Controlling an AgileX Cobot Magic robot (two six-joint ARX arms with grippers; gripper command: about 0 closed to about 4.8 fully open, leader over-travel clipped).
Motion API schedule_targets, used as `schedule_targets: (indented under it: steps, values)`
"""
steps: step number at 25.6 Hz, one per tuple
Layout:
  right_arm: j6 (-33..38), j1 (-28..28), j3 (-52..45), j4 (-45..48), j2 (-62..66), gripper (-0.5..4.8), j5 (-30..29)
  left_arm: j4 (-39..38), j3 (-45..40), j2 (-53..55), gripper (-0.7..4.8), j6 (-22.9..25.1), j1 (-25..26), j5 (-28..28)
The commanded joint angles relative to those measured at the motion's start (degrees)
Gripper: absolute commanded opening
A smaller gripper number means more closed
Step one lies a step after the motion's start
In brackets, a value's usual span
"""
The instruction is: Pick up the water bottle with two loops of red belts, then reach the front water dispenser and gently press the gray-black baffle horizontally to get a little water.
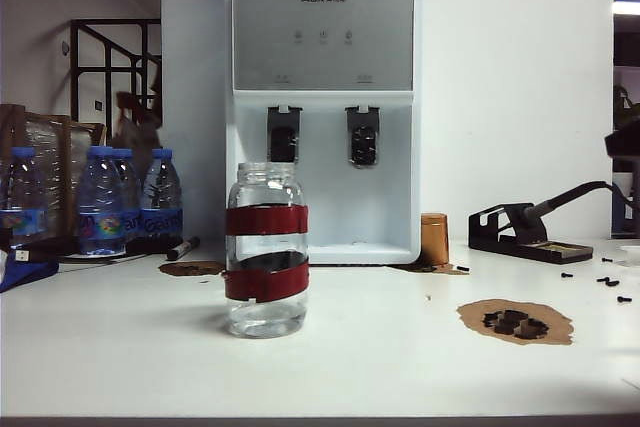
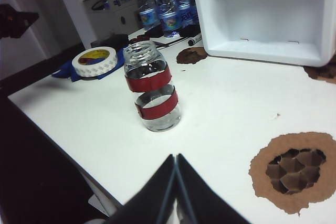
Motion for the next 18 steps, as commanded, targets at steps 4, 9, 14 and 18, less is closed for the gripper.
schedule_targets:
  steps: [4,9,14,18]
  values:
    - [-5.2,0.2,0.0,0.6,0.0,-0.02,-0.2,0.2,-5.9,-9.4,-0.04,-0.2,-0.1,1.2]
    - [-6.0,0.2,0.0,0.6,0.0,-0.02,0.7,-0.5,-9.0,-15.8,-0.04,1.1,-0.1,1.2]
    - [-5.8,0.2,0.0,0.6,0.0,-0.01,1.3,-7.3,-10.8,-22.6,-0.04,2.5,-0.1,1.5]
    - [-5.7,0.2,0.0,0.6,0.0,-0.01,1.3,-13.6,-10.8,-26.2,-0.04,2.5,-0.1,1.5]
